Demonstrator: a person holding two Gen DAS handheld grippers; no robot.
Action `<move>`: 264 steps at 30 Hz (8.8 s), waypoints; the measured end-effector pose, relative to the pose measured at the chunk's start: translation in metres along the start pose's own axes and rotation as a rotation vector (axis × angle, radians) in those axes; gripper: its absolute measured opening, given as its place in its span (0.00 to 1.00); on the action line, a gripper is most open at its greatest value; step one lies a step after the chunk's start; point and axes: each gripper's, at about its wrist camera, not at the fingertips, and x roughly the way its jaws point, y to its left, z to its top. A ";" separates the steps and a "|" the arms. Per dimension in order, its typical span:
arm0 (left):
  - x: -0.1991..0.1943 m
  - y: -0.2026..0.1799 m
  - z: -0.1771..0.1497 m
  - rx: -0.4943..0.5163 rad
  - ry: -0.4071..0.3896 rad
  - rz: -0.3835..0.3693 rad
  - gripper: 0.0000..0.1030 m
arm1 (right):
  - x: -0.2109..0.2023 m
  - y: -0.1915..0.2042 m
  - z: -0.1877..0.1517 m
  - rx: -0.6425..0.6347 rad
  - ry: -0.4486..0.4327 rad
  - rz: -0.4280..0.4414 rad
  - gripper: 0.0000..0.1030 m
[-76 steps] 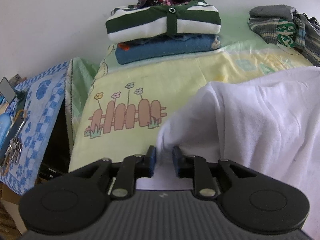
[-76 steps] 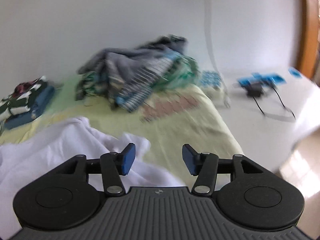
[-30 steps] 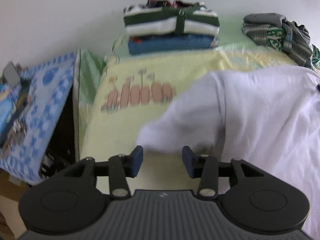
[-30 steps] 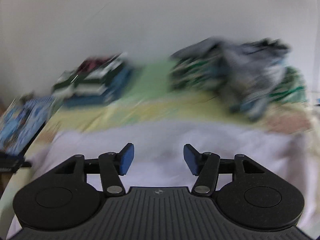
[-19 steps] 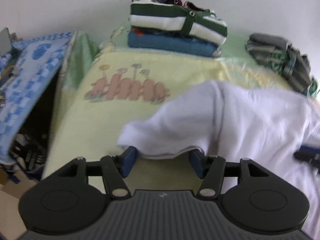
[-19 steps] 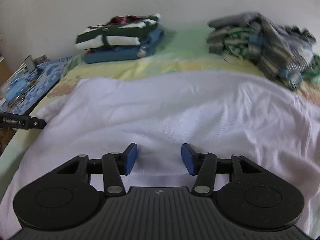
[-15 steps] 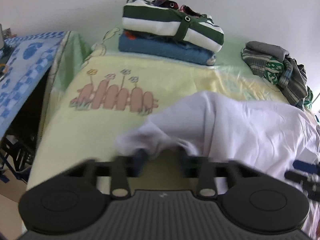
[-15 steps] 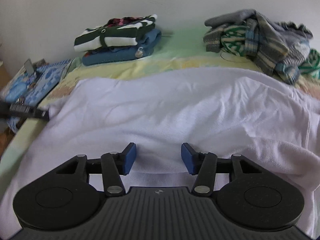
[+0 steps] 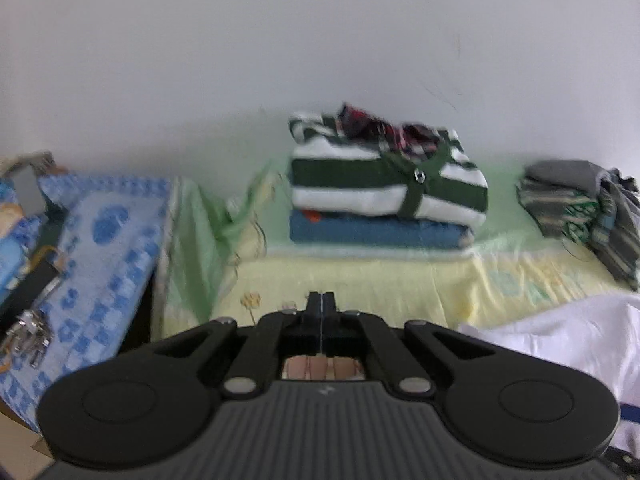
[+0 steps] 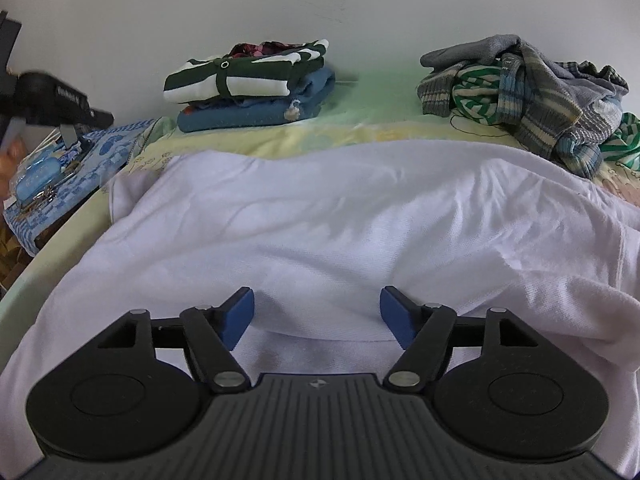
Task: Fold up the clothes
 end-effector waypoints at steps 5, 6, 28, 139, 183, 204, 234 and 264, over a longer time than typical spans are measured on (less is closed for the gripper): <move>-0.004 0.003 -0.041 -0.051 0.106 -0.071 0.37 | 0.000 0.005 -0.003 -0.052 -0.005 -0.012 0.73; -0.005 0.003 -0.052 -0.079 0.125 -0.093 0.47 | -0.001 0.004 -0.004 -0.055 -0.008 -0.011 0.73; 0.022 -0.038 -0.034 -0.139 0.062 -0.048 0.01 | -0.005 0.000 -0.003 -0.025 -0.012 0.004 0.72; 0.042 -0.167 -0.057 0.506 0.147 -0.169 0.51 | -0.103 -0.061 0.030 -0.084 -0.029 0.128 0.48; -0.029 -0.191 -0.125 0.861 0.149 -0.226 0.09 | -0.098 -0.084 -0.032 0.161 0.082 0.201 0.04; 0.004 -0.233 -0.111 1.255 0.143 -0.205 0.17 | -0.096 -0.081 -0.033 0.178 0.076 0.150 0.05; -0.060 -0.213 -0.134 0.950 -0.048 -0.053 0.50 | -0.028 -0.027 0.031 -0.094 0.002 0.156 0.41; -0.061 -0.217 -0.163 0.993 -0.097 0.051 0.61 | -0.020 -0.035 0.024 0.125 0.115 0.292 0.41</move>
